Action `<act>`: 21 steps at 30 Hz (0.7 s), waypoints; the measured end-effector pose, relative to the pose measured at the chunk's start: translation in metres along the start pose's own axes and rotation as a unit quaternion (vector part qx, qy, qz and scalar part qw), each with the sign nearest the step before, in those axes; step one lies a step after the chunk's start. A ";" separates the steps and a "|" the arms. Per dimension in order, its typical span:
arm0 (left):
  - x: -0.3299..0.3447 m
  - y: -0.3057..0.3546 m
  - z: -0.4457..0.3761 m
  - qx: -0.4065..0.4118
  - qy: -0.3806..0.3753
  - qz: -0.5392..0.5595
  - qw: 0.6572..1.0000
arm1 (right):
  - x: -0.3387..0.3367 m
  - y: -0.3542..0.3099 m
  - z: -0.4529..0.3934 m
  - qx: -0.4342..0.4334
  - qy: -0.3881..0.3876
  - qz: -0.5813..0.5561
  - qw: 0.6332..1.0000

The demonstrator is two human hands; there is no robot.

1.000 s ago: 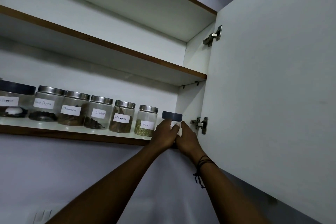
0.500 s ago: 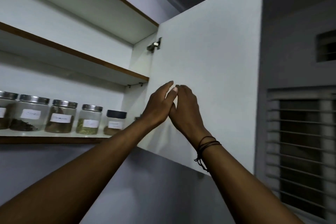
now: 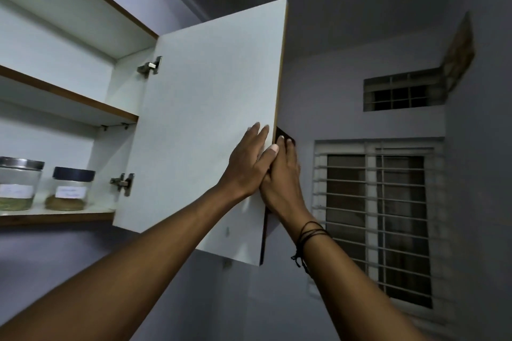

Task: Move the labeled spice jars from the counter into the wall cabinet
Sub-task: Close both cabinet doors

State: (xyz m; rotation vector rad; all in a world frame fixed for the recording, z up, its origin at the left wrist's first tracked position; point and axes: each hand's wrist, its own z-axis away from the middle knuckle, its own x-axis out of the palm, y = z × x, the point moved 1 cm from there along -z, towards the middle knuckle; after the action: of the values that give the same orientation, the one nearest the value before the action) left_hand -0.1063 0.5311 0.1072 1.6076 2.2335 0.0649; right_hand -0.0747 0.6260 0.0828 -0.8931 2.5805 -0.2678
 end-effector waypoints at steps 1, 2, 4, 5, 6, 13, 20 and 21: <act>0.004 -0.001 -0.001 -0.006 -0.012 -0.016 1.000 | 0.001 0.004 0.001 0.015 -0.028 -0.020 0.999; 0.007 -0.003 -0.001 -0.012 -0.021 -0.033 0.999 | 0.003 0.007 0.001 0.024 -0.051 -0.044 0.997; 0.009 -0.006 -0.002 -0.020 -0.034 -0.065 0.997 | 0.007 0.007 0.003 0.016 -0.074 -0.099 0.992; 0.009 -0.007 -0.001 -0.023 -0.041 -0.075 0.996 | 0.009 0.006 0.004 0.011 -0.074 -0.121 0.990; 0.008 -0.008 -0.001 -0.026 -0.048 -0.080 0.995 | 0.011 0.005 0.005 0.012 -0.066 -0.140 0.988; -0.016 0.002 0.012 -0.013 -0.058 -0.100 0.993 | 0.018 -0.017 0.010 0.040 0.071 -0.198 0.977; -0.097 0.025 0.036 0.043 0.022 -0.039 0.998 | 0.031 -0.096 0.029 -0.062 0.146 -0.222 0.962; -0.116 0.026 0.041 0.052 0.035 -0.023 0.998 | 0.038 -0.113 0.031 -0.079 0.143 -0.240 0.957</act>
State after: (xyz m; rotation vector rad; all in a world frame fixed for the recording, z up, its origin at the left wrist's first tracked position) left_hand -0.0375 0.4253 0.1085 1.6291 2.3623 -0.0070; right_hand -0.0266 0.5126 0.0779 -1.6507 2.6279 -0.3491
